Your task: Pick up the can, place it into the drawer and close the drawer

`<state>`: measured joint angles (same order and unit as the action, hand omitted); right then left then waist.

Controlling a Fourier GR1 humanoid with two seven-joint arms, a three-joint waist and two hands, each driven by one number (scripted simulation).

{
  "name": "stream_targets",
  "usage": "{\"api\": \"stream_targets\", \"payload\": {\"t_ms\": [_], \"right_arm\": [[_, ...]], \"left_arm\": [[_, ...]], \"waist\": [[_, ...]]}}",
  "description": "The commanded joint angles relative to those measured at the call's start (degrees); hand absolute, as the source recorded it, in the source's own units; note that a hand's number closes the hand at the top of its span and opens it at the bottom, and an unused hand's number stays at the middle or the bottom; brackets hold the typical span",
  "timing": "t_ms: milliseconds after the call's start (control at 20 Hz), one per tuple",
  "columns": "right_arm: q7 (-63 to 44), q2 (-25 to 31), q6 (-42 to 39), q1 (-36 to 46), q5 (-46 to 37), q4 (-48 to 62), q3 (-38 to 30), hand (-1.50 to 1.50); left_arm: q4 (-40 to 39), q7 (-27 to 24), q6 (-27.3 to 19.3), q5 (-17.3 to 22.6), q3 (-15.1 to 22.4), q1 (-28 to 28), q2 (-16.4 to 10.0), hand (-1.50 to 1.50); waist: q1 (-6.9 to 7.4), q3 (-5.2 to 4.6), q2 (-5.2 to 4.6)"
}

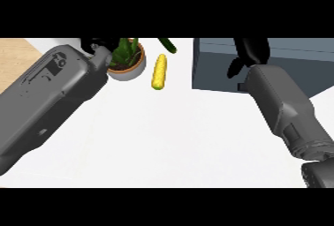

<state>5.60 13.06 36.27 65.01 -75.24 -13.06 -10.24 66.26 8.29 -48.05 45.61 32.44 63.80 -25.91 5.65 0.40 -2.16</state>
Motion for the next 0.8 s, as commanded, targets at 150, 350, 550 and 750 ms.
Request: {"api": "stream_targets", "payload": {"t_ms": [150, 350, 550, 750], "right_arm": [[3.90, 1.55, -5.78, 6.96, 3.13, 2.02, -2.97, -1.50], [10.74, -1.80, -9.08, 6.82, 14.08, 1.13, -12.48, -1.50], [15.23, -2.90, -11.93, 6.37, 22.05, 0.76, -19.97, -1.50], [18.53, 0.37, -16.75, 7.53, 25.62, 0.73, -23.54, -1.50]], "left_arm": [[3.46, 1.03, 0.62, -0.30, -0.21, -2.76, -1.75, -1.50], [3.69, 1.79, -0.07, -0.58, 0.34, -2.03, -0.84, -1.50], [3.82, 1.61, 0.36, -0.57, -0.68, -2.24, -1.87, -1.50], [6.17, 0.59, -1.78, -1.72, 1.13, -5.35, 0.30, -1.50]], "waist": [[1.54, -0.28, 0.22], [1.01, -0.01, 0.22], [0.97, 0.05, -0.08], [0.88, -0.12, 0.01]]}}
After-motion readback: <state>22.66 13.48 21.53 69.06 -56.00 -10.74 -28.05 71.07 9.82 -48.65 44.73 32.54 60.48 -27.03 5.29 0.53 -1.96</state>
